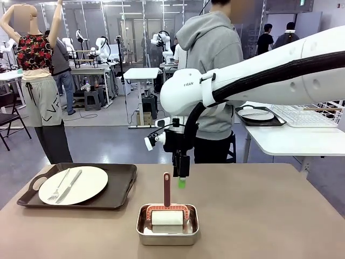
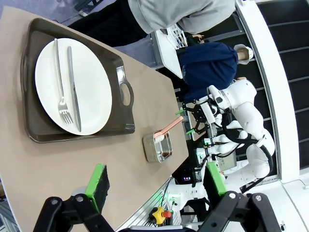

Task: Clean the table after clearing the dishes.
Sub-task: When the left (or right) Handle tray is removed, use the left hand (or right hand) to clean the left (or right) side of the table with the Lint Roller.

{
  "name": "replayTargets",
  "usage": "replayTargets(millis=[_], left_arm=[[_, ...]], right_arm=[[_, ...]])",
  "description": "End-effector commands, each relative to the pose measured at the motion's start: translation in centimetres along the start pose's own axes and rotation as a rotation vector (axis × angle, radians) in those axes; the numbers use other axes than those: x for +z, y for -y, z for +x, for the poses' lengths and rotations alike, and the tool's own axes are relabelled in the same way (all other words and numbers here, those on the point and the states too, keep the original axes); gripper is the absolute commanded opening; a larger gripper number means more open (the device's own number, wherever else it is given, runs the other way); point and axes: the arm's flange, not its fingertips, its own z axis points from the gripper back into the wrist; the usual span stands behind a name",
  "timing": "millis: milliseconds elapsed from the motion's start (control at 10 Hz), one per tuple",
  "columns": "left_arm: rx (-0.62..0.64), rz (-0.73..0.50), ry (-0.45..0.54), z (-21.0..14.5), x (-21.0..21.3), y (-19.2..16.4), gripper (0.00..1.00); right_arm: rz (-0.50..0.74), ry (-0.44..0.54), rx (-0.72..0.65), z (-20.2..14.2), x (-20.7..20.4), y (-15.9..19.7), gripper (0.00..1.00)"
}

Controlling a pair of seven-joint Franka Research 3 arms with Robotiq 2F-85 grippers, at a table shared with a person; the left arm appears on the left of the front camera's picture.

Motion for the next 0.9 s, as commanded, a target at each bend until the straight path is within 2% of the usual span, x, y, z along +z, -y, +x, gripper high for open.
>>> replayTargets(millis=[0,100,800], left_arm=[[-0.007,0.000,0.004,-0.1,0.2,0.1,1.00],[-0.007,0.000,0.004,-0.1,0.2,0.1,1.00],[-0.007,0.000,0.004,-0.1,0.2,0.1,1.00]], right_arm=[[0.009,-0.023,-0.026,1.4,-0.3,0.7,1.00],[0.016,-0.009,-0.023,1.9,-0.6,0.8,1.00],[0.087,-0.072,-0.113,4.7,-0.9,1.8,1.00]])
